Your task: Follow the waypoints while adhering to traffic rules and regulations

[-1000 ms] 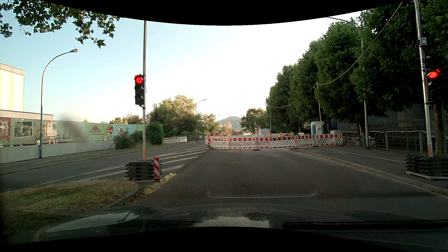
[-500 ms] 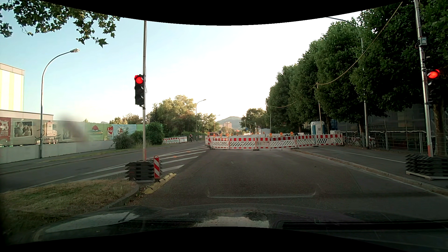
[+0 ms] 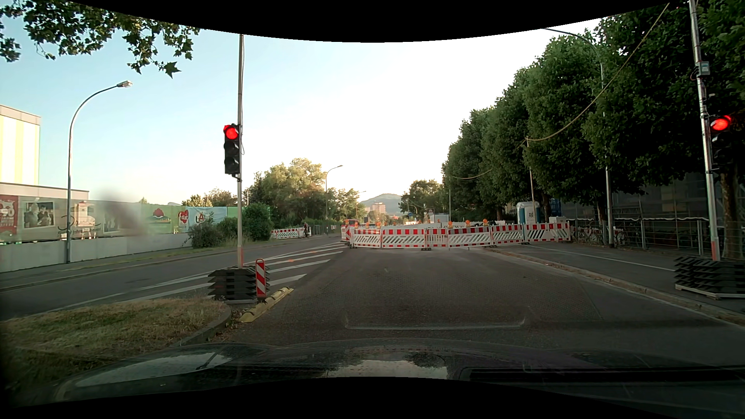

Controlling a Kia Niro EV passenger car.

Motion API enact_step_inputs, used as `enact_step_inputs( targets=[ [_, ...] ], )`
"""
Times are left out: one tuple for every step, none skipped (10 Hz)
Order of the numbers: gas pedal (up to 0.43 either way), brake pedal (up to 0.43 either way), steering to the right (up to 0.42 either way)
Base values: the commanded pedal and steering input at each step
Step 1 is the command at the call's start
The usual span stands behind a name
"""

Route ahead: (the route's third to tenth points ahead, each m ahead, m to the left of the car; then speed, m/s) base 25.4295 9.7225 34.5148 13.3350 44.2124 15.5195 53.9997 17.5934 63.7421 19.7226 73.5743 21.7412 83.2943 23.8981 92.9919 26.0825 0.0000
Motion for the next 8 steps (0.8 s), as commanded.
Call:
enact_step_inputs(
  targets=[
    [0.000,0.433,-0.003],
    [0.000,0.445,-0.003],
    [0.000,0.445,-0.003],
    [0.000,0.439,-0.003],
    [0.000,0.445,-0.003],
    [0.000,0.427,-0.003],
    [0.000,0.427,-0.003],
    [0.000,0.421,-0.003]
  ],
)
